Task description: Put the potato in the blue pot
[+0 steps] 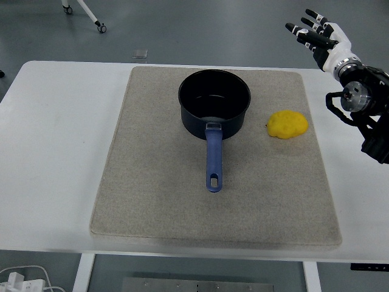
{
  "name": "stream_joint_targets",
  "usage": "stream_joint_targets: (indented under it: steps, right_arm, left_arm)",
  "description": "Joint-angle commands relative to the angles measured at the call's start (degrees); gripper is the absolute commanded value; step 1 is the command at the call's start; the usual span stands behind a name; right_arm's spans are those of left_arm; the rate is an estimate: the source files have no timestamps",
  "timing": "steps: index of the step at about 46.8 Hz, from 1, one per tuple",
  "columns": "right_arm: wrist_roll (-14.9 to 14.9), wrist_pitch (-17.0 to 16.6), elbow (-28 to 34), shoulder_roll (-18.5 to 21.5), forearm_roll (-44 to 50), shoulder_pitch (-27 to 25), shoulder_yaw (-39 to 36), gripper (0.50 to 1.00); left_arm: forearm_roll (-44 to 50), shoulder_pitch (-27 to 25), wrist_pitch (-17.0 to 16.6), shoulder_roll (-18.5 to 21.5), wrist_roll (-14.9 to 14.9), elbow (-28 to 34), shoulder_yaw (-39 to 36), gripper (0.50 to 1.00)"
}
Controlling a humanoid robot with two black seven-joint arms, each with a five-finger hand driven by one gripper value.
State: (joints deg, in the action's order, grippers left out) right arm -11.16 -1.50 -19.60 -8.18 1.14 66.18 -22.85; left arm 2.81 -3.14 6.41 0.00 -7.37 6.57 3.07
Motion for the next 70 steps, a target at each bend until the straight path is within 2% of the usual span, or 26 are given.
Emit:
stream_joint_targets:
  steps: [1, 9, 39, 47, 51, 62, 67, 70]
  right_arm:
    - [0.08, -0.17, 0.00, -0.08, 0.26, 0.00, 0.09, 0.917]
    - [0.00, -0.08, -0.09, -0.08, 2.90, 0.09, 0.00, 0.917]
    - [0.08, -0.26, -0.17, 0.10, 2.81, -0.79, -0.09, 0.917]
    - [-0.09, -5.35, -0.53, -1.31, 6.23, -0.97, 1.05, 0.917]
    - [-0.79, -7.63, -0.62, -4.11, 9.31, -0.97, 1.23, 0.917]
    - [-1.41, -18.97, -1.23, -11.59, 14.67, -1.06, 1.40, 0.917]
    - [-1.76, -23.02, -5.87, -16.24, 17.49, -1.84, 1.40, 0.917]
    - [-1.76, -23.20, -11.93, -19.84, 18.80, -3.07, 1.40, 0.917]
  left_arm:
    - [-0.08, 0.06, 0.09, 0.00, -0.36, 0.28, -0.08, 0.999]
    - [0.00, 0.06, 0.18, 0.00, -0.45, -0.07, -0.08, 0.999]
    - [0.00, 0.06, 0.09, 0.00, -0.36, -0.16, 0.01, 0.999]
    - [0.00, 0.06, 0.09, 0.00, -0.45, -0.33, 0.01, 0.999]
    - [0.00, 0.06, 0.09, 0.00, -0.36, -0.33, 0.01, 0.999]
    - [0.00, 0.06, 0.09, 0.00, -0.36, -0.16, 0.01, 0.999]
    - [0.00, 0.06, 0.09, 0.00, -0.36, -0.16, 0.01, 0.999]
    - [0.00, 0.06, 0.09, 0.00, -0.36, -0.16, 0.01, 0.999]
